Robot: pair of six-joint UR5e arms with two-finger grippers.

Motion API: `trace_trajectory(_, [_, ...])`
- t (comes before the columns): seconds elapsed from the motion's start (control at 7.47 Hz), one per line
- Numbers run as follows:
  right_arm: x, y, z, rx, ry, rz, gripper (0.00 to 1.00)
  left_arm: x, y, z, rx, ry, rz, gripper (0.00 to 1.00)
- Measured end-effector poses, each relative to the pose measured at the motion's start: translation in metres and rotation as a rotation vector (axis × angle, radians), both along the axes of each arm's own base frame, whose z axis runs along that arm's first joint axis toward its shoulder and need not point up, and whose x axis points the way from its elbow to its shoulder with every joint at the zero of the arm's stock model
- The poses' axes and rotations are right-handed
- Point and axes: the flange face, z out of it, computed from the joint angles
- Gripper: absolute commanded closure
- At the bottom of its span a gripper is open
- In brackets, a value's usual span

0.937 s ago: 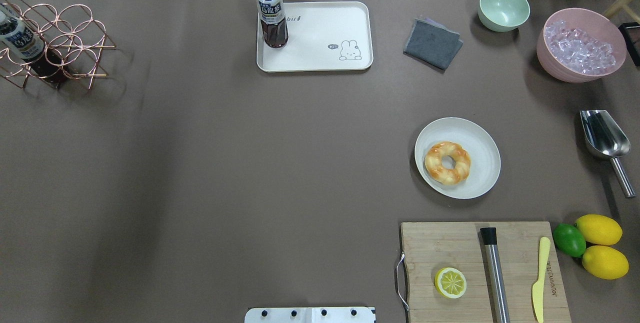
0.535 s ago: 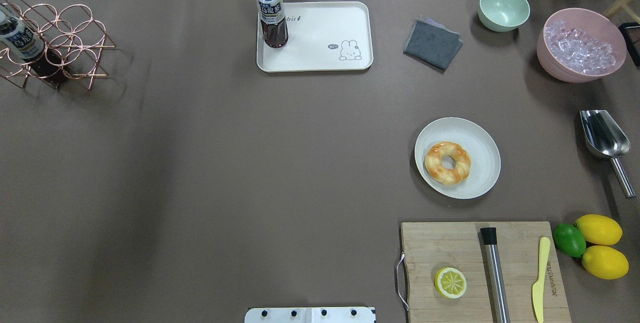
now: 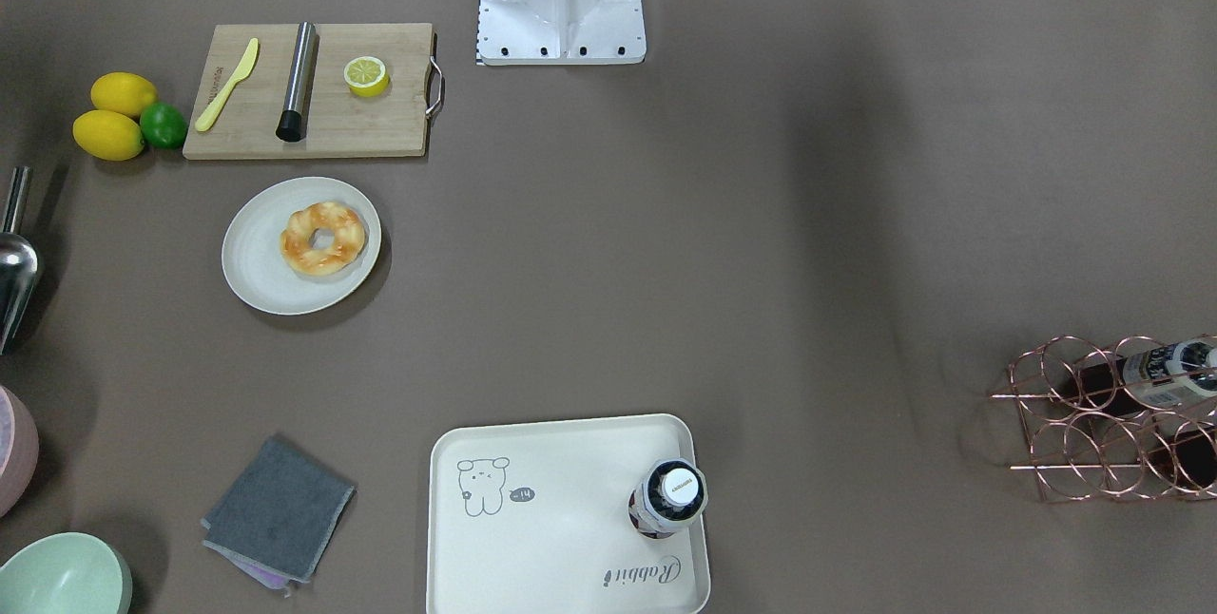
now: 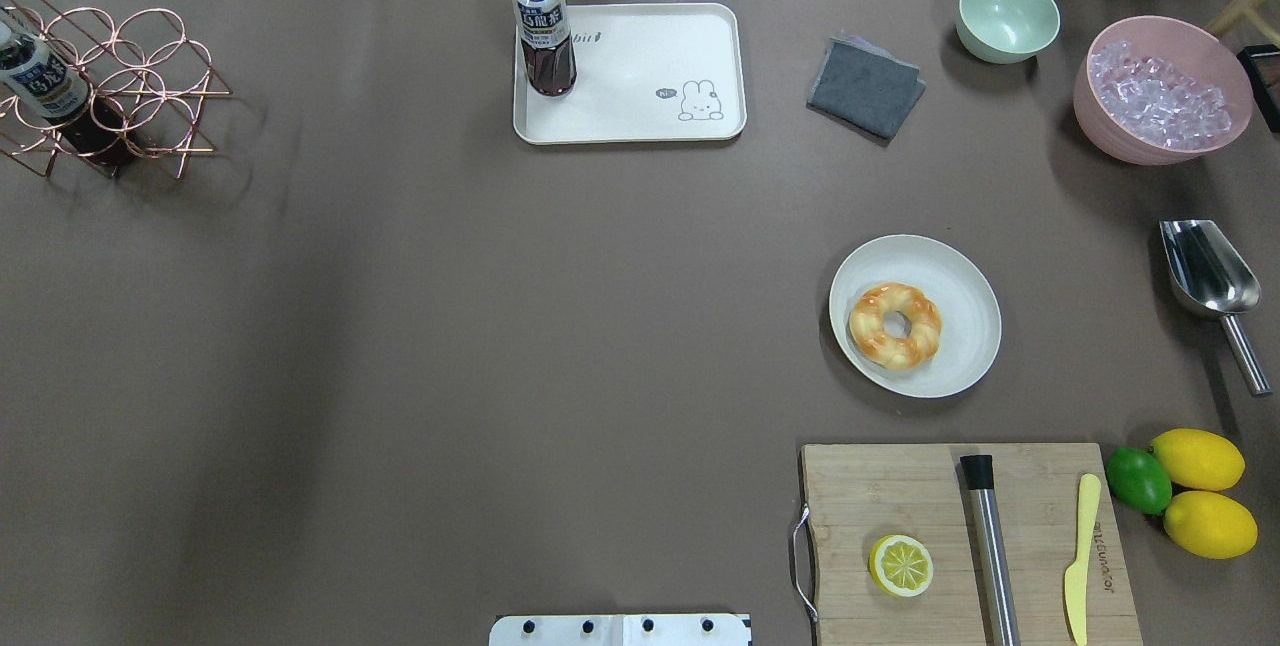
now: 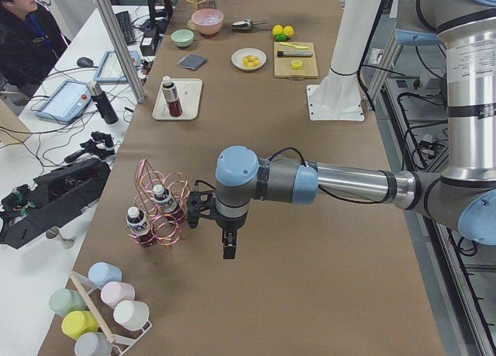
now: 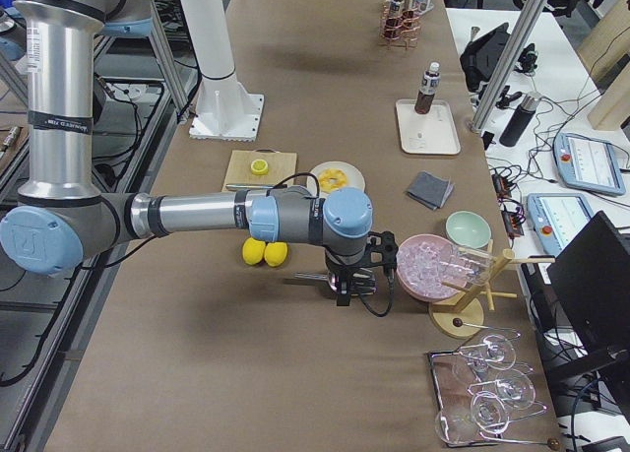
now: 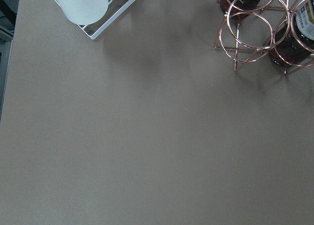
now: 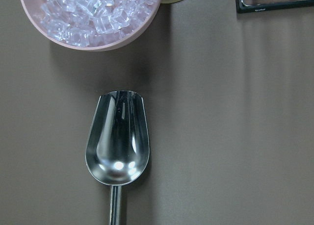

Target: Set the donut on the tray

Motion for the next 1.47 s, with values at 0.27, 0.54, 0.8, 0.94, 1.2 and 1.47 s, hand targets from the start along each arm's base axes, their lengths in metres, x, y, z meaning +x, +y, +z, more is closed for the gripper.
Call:
trace_trajectory(0.27, [-0.009,-0.004,-0.017,-0.008,-0.010,0.017,0.00,0.000,0.000,0.001,-0.002,0.000,0.001,0.02])
trace_trajectory(0.54, [-0.045,-0.007,-0.063,-0.026,-0.021,0.036,0.00,0.000,0.000,0.001,-0.002,0.000,0.001,0.02])
trace_trajectory(0.8, [-0.096,-0.010,-0.100,-0.012,-0.040,0.018,0.00,0.000,0.000,0.001,-0.004,0.000,0.001,0.02])
trace_trajectory(0.94, [-0.125,-0.011,-0.112,0.002,-0.059,0.017,0.00,0.000,0.000,0.002,-0.005,0.000,0.001,0.02])
trace_trajectory(1.2, [-0.198,-0.004,-0.126,0.008,-0.094,0.009,0.00,0.000,0.000,0.007,-0.015,0.000,0.001,0.02])
trace_trajectory(1.47, [-0.265,0.007,-0.114,0.013,-0.114,-0.002,0.00,0.000,0.000,0.013,-0.024,0.001,0.001,0.02])
